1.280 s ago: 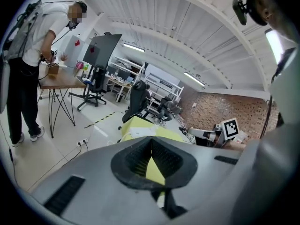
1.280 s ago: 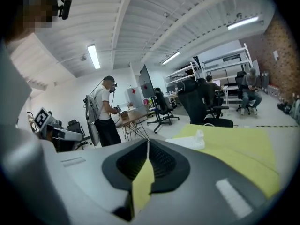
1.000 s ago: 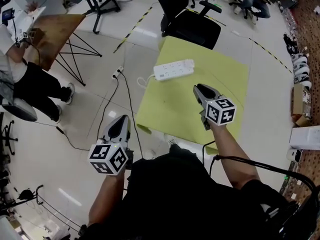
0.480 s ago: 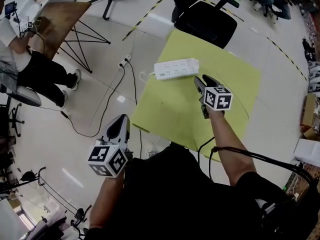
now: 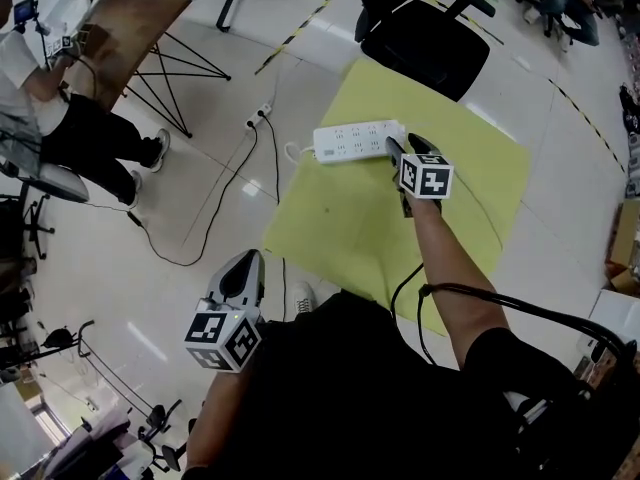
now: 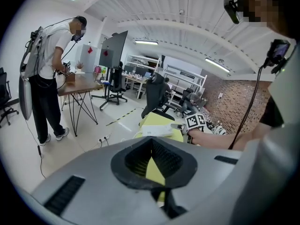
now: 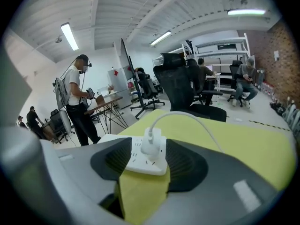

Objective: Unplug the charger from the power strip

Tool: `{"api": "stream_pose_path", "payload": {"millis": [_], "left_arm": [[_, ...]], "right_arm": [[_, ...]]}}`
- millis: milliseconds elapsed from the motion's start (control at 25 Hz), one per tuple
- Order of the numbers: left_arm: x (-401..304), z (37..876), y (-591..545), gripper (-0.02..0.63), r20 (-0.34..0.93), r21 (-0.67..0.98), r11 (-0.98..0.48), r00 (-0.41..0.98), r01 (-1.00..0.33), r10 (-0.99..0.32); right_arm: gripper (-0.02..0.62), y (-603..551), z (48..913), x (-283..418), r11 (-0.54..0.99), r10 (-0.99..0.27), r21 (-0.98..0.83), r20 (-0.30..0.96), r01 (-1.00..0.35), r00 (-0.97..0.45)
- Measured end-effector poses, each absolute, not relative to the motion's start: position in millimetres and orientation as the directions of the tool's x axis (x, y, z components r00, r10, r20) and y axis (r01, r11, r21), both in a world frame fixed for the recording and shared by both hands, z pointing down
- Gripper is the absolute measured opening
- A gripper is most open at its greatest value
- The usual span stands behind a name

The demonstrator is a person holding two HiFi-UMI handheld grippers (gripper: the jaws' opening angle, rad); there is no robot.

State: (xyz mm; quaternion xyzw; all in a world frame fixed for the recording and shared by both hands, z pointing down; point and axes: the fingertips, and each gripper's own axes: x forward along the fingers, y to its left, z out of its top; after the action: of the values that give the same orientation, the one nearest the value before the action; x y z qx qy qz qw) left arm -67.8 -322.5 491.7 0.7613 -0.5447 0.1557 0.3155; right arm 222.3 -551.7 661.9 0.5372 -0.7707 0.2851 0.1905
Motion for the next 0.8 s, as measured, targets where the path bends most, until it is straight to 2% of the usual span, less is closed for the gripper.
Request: {"api": "stream_pose_path", "payload": {"millis": [240, 440, 800], "left_arm": [[-81, 492, -317, 0.005, 0.587, 0.297, -0.182, 0.330, -0.937, -0.740], [-90, 491, -313, 0.005, 0.586, 0.294, -0.175, 0.322, -0.940, -0.743], [-100, 485, -316, 0.005, 0.574, 0.292, -0.181, 0.324, -0.939, -0.752]], "right_arm": [[0.225, -566, 676, 217, 0.269, -0.716, -0.177, 0.620, -0.947, -0.320], [0.161, -570, 681, 215, 0.260, -0.721, -0.123, 0.636, -0.958, -0.277], [0.147, -573, 670, 222, 0.204, -0.745, -0.102, 0.628, -0.974, -0.222]]}}
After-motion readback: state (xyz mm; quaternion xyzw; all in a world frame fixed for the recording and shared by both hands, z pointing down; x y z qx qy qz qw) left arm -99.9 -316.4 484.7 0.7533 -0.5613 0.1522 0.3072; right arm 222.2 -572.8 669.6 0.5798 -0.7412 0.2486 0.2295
